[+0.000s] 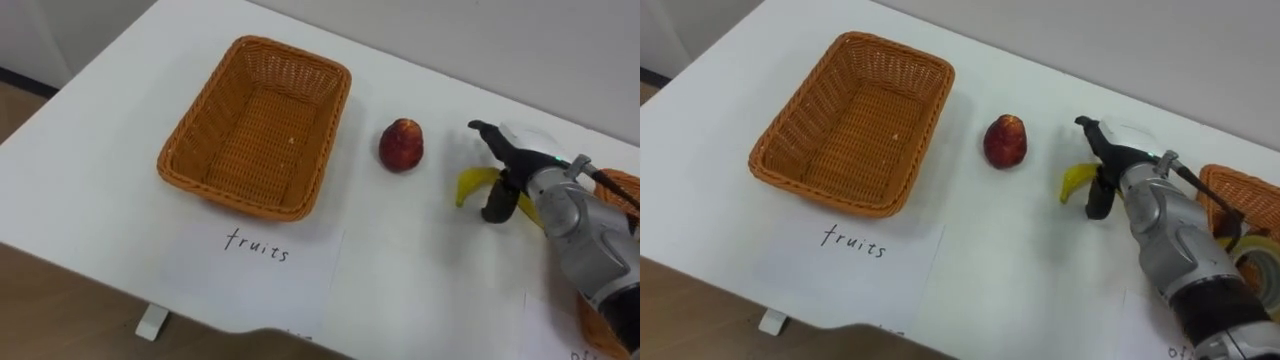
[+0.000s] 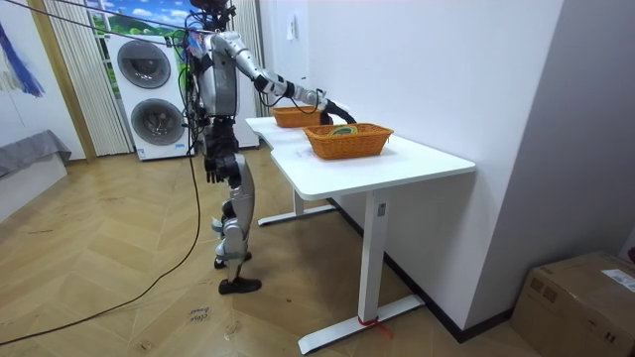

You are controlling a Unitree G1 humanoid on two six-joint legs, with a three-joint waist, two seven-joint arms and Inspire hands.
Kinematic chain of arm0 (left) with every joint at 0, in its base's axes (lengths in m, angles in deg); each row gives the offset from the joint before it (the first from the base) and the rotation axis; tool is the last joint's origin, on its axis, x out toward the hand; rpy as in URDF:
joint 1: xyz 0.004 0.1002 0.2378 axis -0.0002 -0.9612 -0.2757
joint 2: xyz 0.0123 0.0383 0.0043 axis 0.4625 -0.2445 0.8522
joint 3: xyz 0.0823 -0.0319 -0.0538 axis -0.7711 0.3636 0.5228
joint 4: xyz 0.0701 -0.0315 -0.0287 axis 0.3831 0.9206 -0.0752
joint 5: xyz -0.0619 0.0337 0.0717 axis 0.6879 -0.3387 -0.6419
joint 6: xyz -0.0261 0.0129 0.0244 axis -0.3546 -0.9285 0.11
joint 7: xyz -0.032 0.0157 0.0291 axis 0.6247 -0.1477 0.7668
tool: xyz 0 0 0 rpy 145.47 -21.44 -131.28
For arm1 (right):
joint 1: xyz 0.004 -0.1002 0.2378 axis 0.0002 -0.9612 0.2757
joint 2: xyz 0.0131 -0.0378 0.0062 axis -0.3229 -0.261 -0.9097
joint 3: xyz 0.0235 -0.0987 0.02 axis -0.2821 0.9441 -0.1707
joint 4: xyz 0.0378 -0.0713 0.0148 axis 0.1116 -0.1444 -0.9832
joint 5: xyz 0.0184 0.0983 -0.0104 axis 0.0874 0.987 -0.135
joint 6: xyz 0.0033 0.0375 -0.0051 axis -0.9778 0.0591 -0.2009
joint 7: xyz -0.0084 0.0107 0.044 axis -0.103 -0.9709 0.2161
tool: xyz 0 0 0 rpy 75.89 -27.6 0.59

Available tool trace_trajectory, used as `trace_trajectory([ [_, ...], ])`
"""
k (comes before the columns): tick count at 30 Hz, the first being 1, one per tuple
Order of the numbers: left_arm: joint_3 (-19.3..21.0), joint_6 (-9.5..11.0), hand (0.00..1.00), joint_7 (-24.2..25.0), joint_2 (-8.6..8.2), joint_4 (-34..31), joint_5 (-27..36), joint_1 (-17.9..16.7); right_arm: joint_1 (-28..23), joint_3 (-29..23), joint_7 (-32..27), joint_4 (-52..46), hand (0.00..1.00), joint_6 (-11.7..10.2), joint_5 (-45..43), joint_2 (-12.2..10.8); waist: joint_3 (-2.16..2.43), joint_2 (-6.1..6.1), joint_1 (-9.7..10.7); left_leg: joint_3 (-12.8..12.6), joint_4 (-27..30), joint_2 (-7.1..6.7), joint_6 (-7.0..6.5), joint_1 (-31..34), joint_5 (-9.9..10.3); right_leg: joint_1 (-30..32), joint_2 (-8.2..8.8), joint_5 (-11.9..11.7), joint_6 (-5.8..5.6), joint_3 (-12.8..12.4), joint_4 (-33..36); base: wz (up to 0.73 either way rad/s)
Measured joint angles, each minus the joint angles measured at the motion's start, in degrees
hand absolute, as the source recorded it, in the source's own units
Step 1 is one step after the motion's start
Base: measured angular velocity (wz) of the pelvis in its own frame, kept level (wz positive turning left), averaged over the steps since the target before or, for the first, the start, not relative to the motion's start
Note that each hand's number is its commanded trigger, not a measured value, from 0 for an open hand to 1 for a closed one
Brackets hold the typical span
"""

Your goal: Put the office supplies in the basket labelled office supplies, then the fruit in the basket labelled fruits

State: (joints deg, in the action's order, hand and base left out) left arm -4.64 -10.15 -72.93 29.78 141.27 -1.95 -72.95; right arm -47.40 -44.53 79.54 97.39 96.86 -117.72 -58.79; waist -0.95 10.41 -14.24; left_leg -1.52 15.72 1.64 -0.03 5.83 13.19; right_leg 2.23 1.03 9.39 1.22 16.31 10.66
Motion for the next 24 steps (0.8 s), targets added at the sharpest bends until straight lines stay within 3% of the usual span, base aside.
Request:
trace_trajectory([
  [9, -0.2, 0.1, 0.00, 0.0, 0.09, 1.1, 0.0, 1.2, 0.0, 0.2, 2.9, 1.1, 1.00, 0.4, 0.7, 0.0, -0.11, -0.17, 0.0, 0.1, -0.4, 0.00, 0.12, 0.1, -0.2, -0.1, 0.08, -0.2, 0.22, 1.2, 0.1, 0.00],
  [15, -0.2, -0.1, 0.00, 0.0, 0.12, 2.2, 0.0, 1.1, 0.1, 0.0, 3.0, 1.1, 1.00, 0.3, 0.8, 0.1, 0.15, 0.19, -0.1, 0.3, 0.0, 0.01, 0.13, 0.0, -0.2, -0.1, 0.07, -0.2, 0.22, 1.5, -0.1, 0.02],
  [24, 0.2, 0.9, 0.00, -0.1, 0.20, 2.1, 0.0, 2.1, 0.1, 0.0, 3.3, 0.7, 1.00, 0.0, 0.6, 0.1, -0.09, -0.15, -0.1, 0.3, 0.0, 0.00, 0.11, 0.0, -0.3, -0.1, 0.09, -0.2, 0.21, 1.5, 0.0, 0.00],
])
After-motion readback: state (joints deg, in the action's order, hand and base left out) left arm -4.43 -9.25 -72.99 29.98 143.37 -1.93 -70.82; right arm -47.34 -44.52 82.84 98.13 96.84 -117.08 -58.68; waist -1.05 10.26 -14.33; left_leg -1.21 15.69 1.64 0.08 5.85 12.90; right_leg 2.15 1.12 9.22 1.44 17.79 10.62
